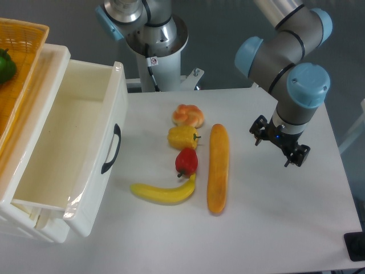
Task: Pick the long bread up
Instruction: 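Move the open gripper toward the long golden baguette, then lower the gripper over the baguette's end and close on it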
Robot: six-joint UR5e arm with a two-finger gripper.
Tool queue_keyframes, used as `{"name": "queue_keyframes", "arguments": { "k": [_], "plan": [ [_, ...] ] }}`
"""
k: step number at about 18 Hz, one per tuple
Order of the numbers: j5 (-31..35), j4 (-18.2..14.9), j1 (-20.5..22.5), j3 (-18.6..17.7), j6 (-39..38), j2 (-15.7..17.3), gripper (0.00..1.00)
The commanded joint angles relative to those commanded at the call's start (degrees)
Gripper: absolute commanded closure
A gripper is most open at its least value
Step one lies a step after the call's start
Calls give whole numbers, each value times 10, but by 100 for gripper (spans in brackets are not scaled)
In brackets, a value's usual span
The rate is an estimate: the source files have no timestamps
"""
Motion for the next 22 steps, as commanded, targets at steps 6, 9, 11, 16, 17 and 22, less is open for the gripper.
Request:
{"name": "queue_keyframes", "arguments": {
  "k": [6, 9, 11, 16, 17, 22],
  "plan": [
    [-3, 8, -5, -17, -53, 0, 0],
    [-7, 46, -4, -70, -81, 3, 0],
    [-8, 50, -5, -100, -87, 8, 0],
    [-8, 49, -14, -120, -218, 5, 0],
    [-8, 49, -16, -119, -239, -1, 0],
    [-9, 47, -28, -120, -291, -15, 0]
  ]
}}
